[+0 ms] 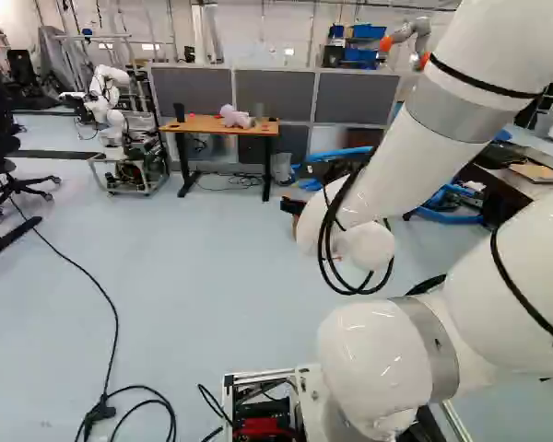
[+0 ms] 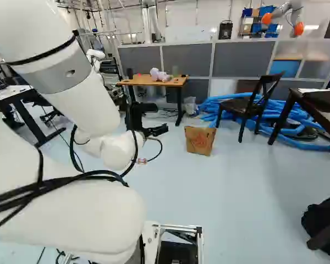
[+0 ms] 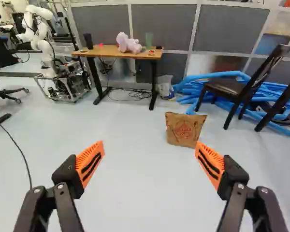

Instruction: Pick up the bag on the ground and place it on the table

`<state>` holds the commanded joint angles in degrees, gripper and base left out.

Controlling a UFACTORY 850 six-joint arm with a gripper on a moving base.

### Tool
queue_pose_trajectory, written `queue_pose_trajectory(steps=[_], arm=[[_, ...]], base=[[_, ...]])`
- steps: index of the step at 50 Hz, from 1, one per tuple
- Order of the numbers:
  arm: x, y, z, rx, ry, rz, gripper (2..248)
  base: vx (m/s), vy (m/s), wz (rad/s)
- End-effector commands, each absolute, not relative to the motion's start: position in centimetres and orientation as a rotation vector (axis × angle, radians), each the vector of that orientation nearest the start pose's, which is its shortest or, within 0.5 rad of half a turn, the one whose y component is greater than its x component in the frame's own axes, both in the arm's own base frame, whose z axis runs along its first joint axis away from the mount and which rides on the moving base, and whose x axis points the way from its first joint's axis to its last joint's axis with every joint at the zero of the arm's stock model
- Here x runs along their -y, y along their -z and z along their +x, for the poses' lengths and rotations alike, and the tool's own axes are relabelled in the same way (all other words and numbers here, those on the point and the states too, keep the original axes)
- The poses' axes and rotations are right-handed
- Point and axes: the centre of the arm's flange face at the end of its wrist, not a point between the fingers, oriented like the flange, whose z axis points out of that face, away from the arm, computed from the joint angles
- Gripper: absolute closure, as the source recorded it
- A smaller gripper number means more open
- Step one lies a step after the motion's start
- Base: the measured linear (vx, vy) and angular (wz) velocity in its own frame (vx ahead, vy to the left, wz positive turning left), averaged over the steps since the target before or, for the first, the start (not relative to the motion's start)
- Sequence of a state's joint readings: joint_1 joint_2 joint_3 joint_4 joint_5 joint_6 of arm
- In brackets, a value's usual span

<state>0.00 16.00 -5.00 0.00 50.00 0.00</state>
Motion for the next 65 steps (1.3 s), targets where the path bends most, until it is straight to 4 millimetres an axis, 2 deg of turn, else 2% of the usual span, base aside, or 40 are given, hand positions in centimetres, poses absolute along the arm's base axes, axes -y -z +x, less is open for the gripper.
queue_pose_trajectory(steps=[48, 65], arm=[[0.00, -36.56, 27.03, 0.000, 1.824, -2.558, 3], [0.00, -36.56, 27.03, 0.000, 1.824, -2.558, 3]], base=[[0.115, 0.002, -0.003], [0.137, 0.050, -0.025]])
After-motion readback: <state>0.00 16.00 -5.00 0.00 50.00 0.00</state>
